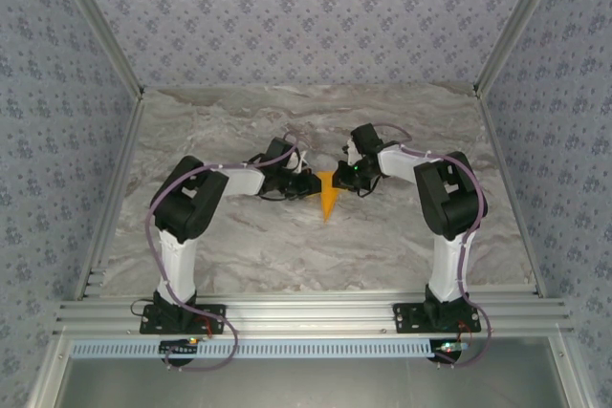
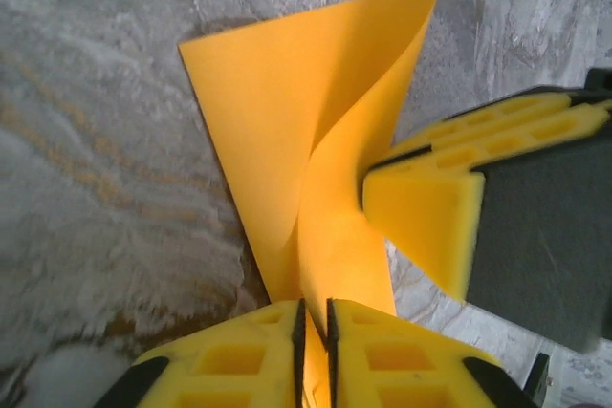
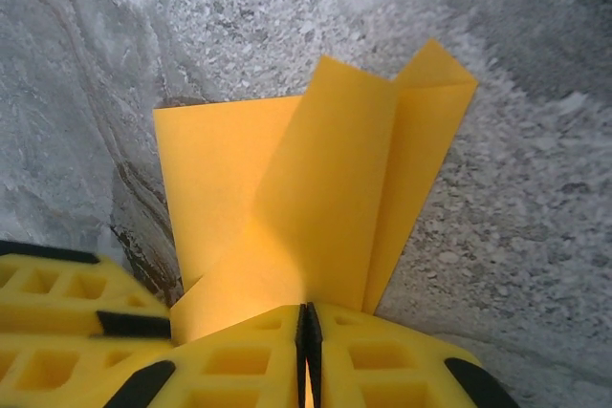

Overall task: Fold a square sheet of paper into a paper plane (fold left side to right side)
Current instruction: Fold the wing for the fifth time at the center of the table.

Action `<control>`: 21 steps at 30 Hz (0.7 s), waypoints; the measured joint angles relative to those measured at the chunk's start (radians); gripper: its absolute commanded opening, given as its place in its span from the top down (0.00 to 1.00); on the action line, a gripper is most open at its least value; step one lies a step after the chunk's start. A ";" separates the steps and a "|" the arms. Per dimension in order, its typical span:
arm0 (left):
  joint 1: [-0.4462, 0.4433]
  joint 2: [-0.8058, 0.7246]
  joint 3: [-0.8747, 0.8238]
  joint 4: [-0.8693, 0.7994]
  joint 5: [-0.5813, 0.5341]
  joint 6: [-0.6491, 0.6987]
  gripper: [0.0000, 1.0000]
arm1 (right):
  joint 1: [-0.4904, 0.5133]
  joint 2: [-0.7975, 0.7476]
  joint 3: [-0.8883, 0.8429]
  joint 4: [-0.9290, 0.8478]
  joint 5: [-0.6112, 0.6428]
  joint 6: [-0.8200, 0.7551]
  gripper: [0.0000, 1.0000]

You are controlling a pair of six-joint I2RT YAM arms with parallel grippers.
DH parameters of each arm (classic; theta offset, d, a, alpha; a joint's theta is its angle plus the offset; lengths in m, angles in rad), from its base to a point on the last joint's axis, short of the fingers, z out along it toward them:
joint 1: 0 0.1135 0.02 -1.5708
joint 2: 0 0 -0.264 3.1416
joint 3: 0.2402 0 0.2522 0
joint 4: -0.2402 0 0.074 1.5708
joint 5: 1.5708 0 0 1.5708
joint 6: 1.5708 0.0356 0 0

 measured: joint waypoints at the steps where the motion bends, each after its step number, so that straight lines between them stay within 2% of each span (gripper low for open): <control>1: 0.000 -0.025 -0.014 -0.013 -0.009 0.005 0.79 | 0.000 0.000 -0.001 0.001 -0.004 0.000 0.88; 7: -0.008 -0.177 -0.068 -0.047 -0.029 0.008 0.81 | -0.002 0.000 -0.002 0.005 -0.014 0.000 0.89; 10: -0.043 -0.219 -0.077 -0.045 -0.025 -0.008 0.82 | -0.002 0.000 -0.002 0.007 -0.014 0.000 0.89; 16: -0.151 -0.222 -0.078 -0.029 0.003 -0.045 0.81 | -0.002 0.000 -0.002 0.007 -0.015 0.000 0.89; 21: -0.174 -0.159 -0.051 -0.032 0.008 -0.052 0.81 | -0.002 0.000 -0.002 0.007 -0.016 0.000 0.89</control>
